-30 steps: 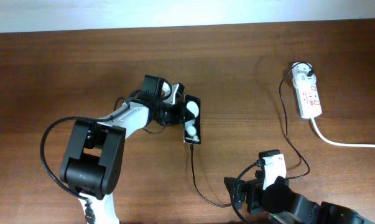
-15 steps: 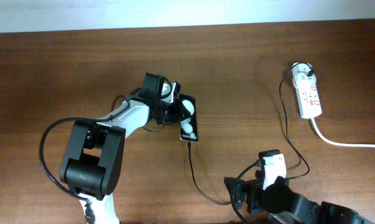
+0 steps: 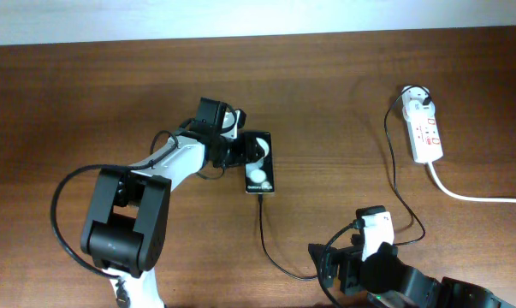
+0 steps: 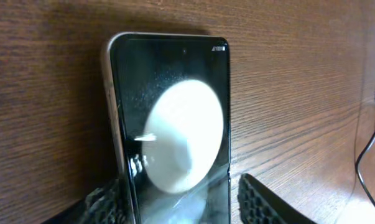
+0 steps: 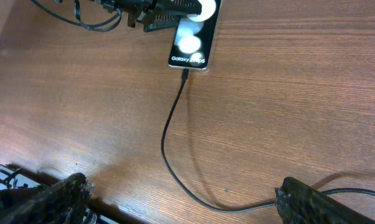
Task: Plug charger to phone and switch on socket
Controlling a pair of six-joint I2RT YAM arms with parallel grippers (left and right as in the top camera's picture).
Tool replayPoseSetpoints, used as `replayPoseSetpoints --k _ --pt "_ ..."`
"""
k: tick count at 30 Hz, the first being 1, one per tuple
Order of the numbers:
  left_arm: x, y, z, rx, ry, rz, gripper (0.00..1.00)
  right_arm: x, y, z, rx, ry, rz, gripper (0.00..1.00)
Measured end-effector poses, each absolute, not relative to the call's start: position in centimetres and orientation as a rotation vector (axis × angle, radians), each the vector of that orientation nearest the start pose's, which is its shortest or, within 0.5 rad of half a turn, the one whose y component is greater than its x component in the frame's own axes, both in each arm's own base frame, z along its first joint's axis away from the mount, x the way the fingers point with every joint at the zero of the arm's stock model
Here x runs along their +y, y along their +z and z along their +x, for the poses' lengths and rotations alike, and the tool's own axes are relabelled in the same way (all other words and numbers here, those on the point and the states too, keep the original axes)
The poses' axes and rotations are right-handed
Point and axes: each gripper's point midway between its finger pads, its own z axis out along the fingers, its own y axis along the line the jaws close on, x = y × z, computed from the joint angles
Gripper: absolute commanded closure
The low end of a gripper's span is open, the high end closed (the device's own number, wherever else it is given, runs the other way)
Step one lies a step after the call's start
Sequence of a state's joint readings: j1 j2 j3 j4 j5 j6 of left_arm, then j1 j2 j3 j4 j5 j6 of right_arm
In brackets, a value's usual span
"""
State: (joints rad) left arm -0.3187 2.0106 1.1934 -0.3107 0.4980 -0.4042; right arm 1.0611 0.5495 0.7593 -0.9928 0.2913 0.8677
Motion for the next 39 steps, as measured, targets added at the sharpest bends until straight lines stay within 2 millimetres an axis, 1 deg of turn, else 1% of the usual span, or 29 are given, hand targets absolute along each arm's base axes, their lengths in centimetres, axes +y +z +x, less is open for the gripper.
replayPoseSetpoints --k 1,2,3,5,12,13,14,16,19,20,21,22,24,25,26,27,28,30,32,33,34,36,39 --pt "-21.5 1.3 39.4 2.772 -0.873 0.040 0.01 14.3 19.3 13.6 2.396 0.618 -0.086 0.01" --pt "-21.6 1.4 39.4 2.769 -0.875 0.037 0.01 14.3 19.3 13.6 2.396 0.618 -0.086 0.01" --pt "-21.4 2.0 40.1 2.745 -0.838 0.046 0.01 14.3 19.3 13.6 2.396 0.618 -0.086 0.01" --pt "-21.2 2.1 40.4 2.739 -0.813 0.042 0.01 14.3 19.3 13.6 2.397 0.617 -0.086 0.01" --pt "-21.0 2.1 40.4 2.741 -0.802 0.038 0.01 14.3 19.3 13.6 2.397 0.617 -0.086 0.01" --pt "-20.6 2.1 40.4 2.747 -0.789 0.026 0.01 14.3 19.3 13.6 2.397 0.618 -0.085 0.01" --pt "-19.4 2.0 40.5 2.761 -0.752 -0.014 0.01 14.3 19.3 13.6 2.397 0.617 -0.086 0.01" --pt "-18.0 2.2 40.4 2.779 -0.715 -0.057 0.01 14.3 19.3 13.6 2.397 0.617 -0.086 0.01" --pt "-14.8 2.3 38.6 2.843 -0.619 -0.157 0.01 14.3 19.3 13.6 2.396 0.618 -0.085 0.01" --pt "-14.5 2.8 38.4 2.840 -0.607 -0.165 0.01 14.3 19.3 13.6 2.397 0.617 -0.086 0.01" --pt "-14.2 3.6 38.1 2.839 -0.591 -0.168 0.01 14.3 19.3 13.6 2.397 0.617 -0.086 0.01" --pt "-13.9 4.8 37.8 2.824 -0.575 -0.167 0.01 14.3 19.2 13.6 2.398 0.616 -0.086 0.01" --pt "-13.3 9.1 37.4 2.744 -0.549 -0.155 0.01 14.3 19.3 13.6 2.398 0.616 -0.086 0.01" --pt "-13.1 10.4 37.2 2.721 -0.540 -0.153 0.01 14.3 19.2 13.6 2.398 0.616 -0.087 0.01" --pt "-12.4 12.2 36.2 2.704 -0.509 -0.158 0.01 14.3 19.2 13.6 2.398 0.616 -0.086 0.01" --pt "-12.0 13.3 35.7 2.686 -0.493 -0.159 0.01 14.3 19.3 13.6 2.397 0.618 -0.085 0.01" --pt "-11.1 15.0 34.7 2.661 -0.443 -0.169 0.01 14.3 19.2 13.6 2.398 0.616 -0.087 0.01" --pt "-9.7 16.6 33.2 2.645 -0.370 -0.187 0.01 14.3 19.2 13.6 2.399 0.615 -0.087 0.01" --pt "-8.4 19.0 32.0 2.586 -0.311 -0.202 0.01 14.3 19.3 13.6 2.397 0.616 -0.087 0.01" --pt "-8.0 19.7 31.4 2.571 -0.293 -0.207 0.01 14.3 19.2 13.6 2.398 0.615 -0.087 0.01" --pt "-7.7 20.3 30.8 2.557 -0.288 -0.209 0.01 14.2 19.2 13.6 2.399 0.615 -0.086 0.01" --pt "-7.1 22.6 29.5 2.491 -0.286 -0.210 0.01 14.2 19.2 13.6 2.398 0.616 -0.086 0.01" --pt "-6.4 24.3 27.4 2.448 -0.286 -0.210 0.01 14.2 19.2 13.6 2.398 0.615 -0.087 0.01"
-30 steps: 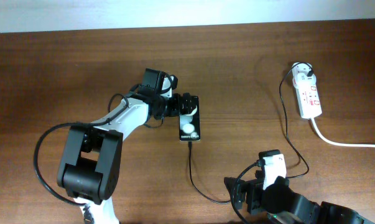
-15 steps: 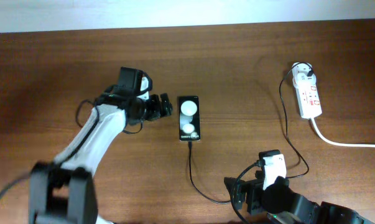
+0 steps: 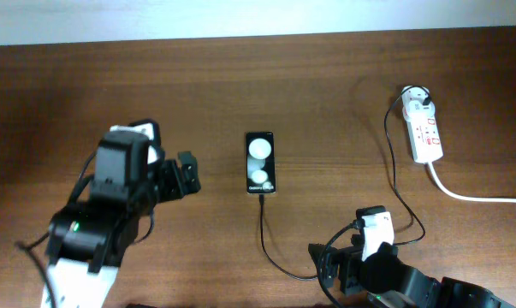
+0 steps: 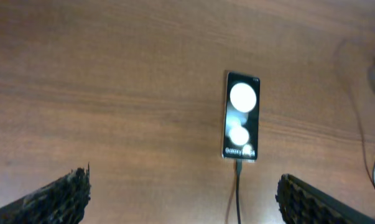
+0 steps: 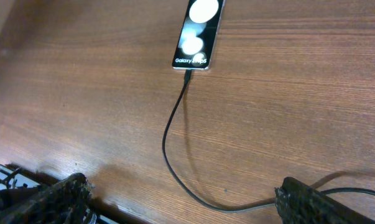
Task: Plug charger to phone and switch on socket
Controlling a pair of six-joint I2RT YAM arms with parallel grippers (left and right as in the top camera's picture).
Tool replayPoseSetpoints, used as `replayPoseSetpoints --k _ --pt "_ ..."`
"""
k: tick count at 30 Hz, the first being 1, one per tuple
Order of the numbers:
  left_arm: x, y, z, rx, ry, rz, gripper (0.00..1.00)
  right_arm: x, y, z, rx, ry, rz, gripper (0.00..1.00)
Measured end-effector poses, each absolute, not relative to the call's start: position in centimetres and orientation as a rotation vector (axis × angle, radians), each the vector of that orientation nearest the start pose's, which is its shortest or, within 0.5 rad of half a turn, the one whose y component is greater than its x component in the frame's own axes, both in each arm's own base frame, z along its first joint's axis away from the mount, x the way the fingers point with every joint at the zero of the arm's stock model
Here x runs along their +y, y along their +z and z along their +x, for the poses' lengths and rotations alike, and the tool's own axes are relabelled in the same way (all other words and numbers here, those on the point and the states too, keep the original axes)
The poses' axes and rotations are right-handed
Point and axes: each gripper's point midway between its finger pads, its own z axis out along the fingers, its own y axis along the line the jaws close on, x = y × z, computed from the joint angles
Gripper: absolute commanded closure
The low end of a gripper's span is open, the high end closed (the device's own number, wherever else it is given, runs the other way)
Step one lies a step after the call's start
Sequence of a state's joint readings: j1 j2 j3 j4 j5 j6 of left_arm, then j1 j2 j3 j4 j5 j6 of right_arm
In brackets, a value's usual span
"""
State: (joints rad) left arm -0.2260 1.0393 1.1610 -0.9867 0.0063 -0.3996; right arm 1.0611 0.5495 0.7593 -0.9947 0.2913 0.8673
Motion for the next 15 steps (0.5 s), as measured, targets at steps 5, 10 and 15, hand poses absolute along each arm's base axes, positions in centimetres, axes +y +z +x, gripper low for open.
replayPoseSetpoints --k 5,10,15 --pt "-4.6 26.8 22.6 2.376 -0.261 -0.223 0.01 14.3 19.2 13.6 2.398 0.616 -0.087 0.01" --pt "-2.4 29.5 16.0 2.209 -0.269 -0.233 0.01 14.3 19.3 13.6 2.396 0.618 -0.085 0.01" --pt "0.6 28.9 10.1 2.124 -0.185 -0.284 0.01 14.2 19.4 13.8 2.388 0.610 -0.079 0.01"
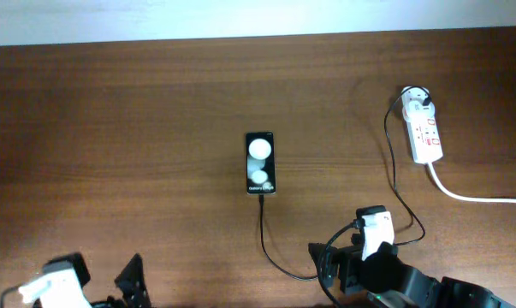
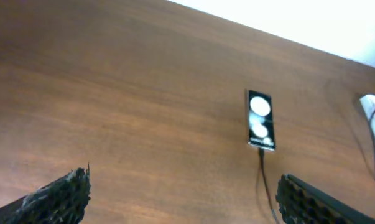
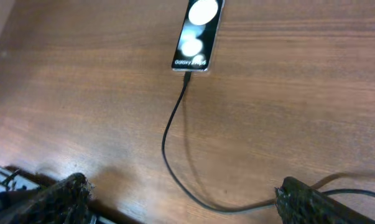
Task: Plug charger to phone and switch on socket
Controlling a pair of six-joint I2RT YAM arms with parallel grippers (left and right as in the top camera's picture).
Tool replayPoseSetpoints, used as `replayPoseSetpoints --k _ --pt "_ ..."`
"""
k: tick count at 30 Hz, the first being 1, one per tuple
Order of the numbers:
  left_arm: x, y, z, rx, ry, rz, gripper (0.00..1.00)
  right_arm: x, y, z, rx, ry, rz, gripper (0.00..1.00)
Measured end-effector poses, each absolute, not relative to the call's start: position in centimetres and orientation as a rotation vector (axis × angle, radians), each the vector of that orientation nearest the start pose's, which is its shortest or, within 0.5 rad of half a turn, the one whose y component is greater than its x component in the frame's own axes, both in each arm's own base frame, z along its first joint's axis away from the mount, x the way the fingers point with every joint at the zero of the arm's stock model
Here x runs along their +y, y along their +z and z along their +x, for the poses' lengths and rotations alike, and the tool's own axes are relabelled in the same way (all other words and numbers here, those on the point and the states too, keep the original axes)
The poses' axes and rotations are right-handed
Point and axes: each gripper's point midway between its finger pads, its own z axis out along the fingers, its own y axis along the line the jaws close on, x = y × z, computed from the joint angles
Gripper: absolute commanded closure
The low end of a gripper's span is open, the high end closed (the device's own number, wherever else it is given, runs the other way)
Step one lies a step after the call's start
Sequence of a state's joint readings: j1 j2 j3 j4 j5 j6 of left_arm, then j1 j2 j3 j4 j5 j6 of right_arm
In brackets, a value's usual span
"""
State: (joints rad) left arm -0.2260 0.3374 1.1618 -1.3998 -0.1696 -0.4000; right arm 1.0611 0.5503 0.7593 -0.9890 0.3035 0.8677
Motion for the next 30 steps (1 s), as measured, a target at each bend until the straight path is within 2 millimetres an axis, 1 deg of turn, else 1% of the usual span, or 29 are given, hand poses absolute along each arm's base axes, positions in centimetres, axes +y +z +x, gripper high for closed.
replayPoseSetpoints --k 2,4,8,10,13,16,17,21,23,26,30 --pt "0.7 28.8 9.9 2.125 -0.181 -0.286 0.01 14.0 19.6 14.3 2.364 0.594 -0.061 0.01" --pt "0.7 28.7 9.9 2.127 -0.180 -0.286 0.01 14.3 20.4 14.9 2.321 0.614 -0.038 0.01" --pt "0.8 28.5 9.8 2.138 -0.176 -0.286 0.01 14.5 20.8 15.1 2.305 0.623 -0.030 0.01" --pt "0.9 27.7 9.2 2.177 -0.162 -0.287 0.01 14.9 21.5 15.4 2.272 0.653 -0.015 0.01" --pt "1.0 27.5 8.9 2.179 -0.162 -0.287 0.01 15.1 22.5 16.2 2.218 0.669 0.017 0.01" --pt "1.3 28.0 7.7 2.106 -0.188 -0.286 0.01 14.6 22.6 16.5 2.201 0.638 0.038 0.01" --pt "1.5 28.1 6.8 2.057 -0.205 -0.286 0.01 14.4 22.7 16.7 2.196 0.627 0.043 0.01" --pt "2.0 28.5 4.5 1.927 -0.248 -0.283 0.01 13.2 21.8 16.7 2.213 0.541 0.051 0.01" --pt "2.2 28.4 3.4 1.890 -0.260 -0.283 0.01 12.3 21.1 16.6 2.238 0.501 0.093 0.01" --pt "2.3 28.4 3.3 1.888 -0.259 -0.285 0.01 10.5 20.2 16.5 2.256 0.432 0.211 0.01" --pt "2.3 28.5 3.3 1.887 -0.258 -0.286 0.01 9.3 20.3 17.1 2.225 0.398 0.310 0.01"
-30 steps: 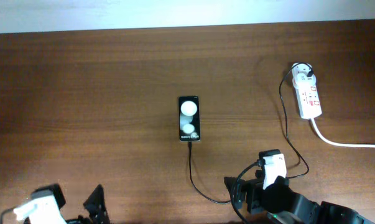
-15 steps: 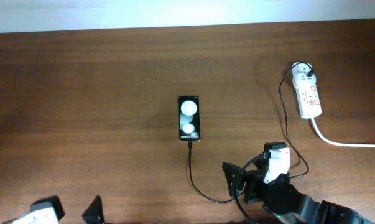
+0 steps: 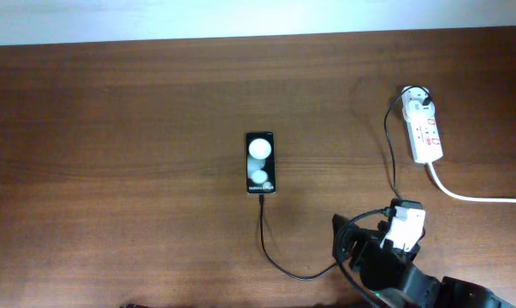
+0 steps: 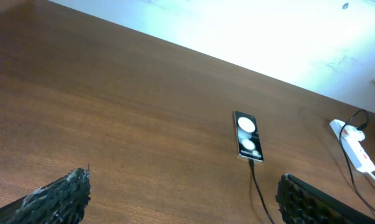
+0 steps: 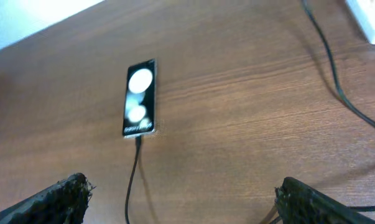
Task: Plug charger to phone and switch on socket
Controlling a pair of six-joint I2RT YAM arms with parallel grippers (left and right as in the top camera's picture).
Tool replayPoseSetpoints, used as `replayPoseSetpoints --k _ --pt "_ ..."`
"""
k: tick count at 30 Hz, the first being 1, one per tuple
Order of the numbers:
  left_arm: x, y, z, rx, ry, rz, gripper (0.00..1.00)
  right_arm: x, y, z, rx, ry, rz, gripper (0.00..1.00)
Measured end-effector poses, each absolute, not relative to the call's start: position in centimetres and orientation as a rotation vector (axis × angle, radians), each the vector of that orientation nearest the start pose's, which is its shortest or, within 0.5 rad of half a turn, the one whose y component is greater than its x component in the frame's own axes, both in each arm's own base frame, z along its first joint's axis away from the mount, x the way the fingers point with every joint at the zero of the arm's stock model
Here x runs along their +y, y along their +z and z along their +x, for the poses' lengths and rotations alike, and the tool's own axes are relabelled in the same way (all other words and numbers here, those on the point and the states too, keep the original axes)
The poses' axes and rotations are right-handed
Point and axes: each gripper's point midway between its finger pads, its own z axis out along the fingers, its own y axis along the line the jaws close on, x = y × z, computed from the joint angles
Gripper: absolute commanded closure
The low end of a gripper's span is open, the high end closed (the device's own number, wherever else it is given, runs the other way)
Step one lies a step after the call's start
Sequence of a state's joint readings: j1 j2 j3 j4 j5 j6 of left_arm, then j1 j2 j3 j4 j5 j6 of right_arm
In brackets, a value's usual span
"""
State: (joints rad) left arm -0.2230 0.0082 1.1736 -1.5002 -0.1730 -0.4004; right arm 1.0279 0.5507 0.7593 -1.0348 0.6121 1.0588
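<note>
The black phone [image 3: 259,162] lies flat mid-table with its screen lit, also seen in the left wrist view [image 4: 248,136] and the right wrist view [image 5: 140,98]. A black charger cable [image 3: 263,231] is plugged into its near end and loops right and up to the white power strip [image 3: 424,128]. My right gripper [image 3: 373,248] hangs open at the near edge, right of the cable loop, with nothing between its fingers [image 5: 56,199]. My left gripper [image 4: 184,202] is open and empty, far back from the phone and outside the overhead view.
A white mains lead [image 3: 471,195] runs from the power strip off the right edge. The black cable [image 5: 336,81] crosses the table between the strip and my right gripper. The table's far edge meets a pale wall [image 4: 237,31].
My left arm has left the overhead view, and its camera now sees the table from farther back. My right gripper has shifted right and turned, so the phone sits left in its view.
At first my left gripper had its fingers on either side of the phone, with the cable plugged in. Then it stood open to the phone's left, then at the near left corner. Now it is out of the overhead view, and the right gripper has moved right.
</note>
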Motion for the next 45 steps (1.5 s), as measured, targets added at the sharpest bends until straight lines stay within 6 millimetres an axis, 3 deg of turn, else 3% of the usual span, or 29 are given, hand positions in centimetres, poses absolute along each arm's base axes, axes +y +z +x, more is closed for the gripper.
replayPoseSetpoints --k 5,10,15,20,31,32,34,36,38,39,40,41,44,45 --pt "2.3 28.5 3.3 1.887 -0.258 -0.285 0.01 6.1 20.4 18.7 2.167 0.296 0.514 0.01" --pt "2.3 28.5 3.3 1.887 -0.258 -0.286 0.01 4.6 20.3 20.9 2.150 0.220 0.603 0.01" --pt "2.3 28.5 3.3 1.887 -0.258 -0.286 0.01 3.2 18.3 23.9 2.216 0.156 0.706 0.01" --pt "2.3 28.5 3.3 1.887 -0.258 -0.286 0.01 0.5 14.9 24.8 2.343 0.092 0.846 0.01" --pt "2.3 28.5 3.3 1.887 -0.258 -0.286 0.01 -6.1 15.1 26.4 2.350 0.121 1.069 0.00" --pt "2.3 28.5 3.3 1.887 -0.258 -0.286 0.01 -6.8 15.1 26.6 2.348 0.111 1.096 0.05" --pt "2.3 28.5 3.3 1.887 -0.258 -0.286 0.01 -8.3 15.3 27.7 2.349 0.099 1.134 0.28" --pt "2.3 28.4 3.3 1.887 -0.258 -0.286 0.01 -9.4 15.8 29.7 2.353 0.107 1.147 0.57" --pt "2.3 28.5 3.3 1.886 -0.258 -0.286 0.01 -9.9 15.9 31.3 2.376 0.114 1.149 0.73" --pt "2.3 28.4 3.3 1.889 -0.257 -0.286 0.01 -10.2 16.2 32.5 2.378 0.119 1.152 0.81" --pt "2.3 28.5 3.3 1.887 -0.258 -0.286 0.01 -11.0 16.7 35.0 2.364 0.121 1.143 0.90" --pt "2.3 28.4 3.3 1.888 -0.258 -0.286 0.01 -11.5 16.7 36.5 2.368 0.123 1.149 0.96" --pt "2.3 28.5 3.3 1.887 -0.258 -0.286 0.01 -13.7 14.6 40.5 2.407 0.103 1.210 0.96" --pt "2.3 28.5 3.3 1.886 -0.258 -0.286 0.01 -14.2 13.5 41.0 2.425 0.090 1.229 0.96"
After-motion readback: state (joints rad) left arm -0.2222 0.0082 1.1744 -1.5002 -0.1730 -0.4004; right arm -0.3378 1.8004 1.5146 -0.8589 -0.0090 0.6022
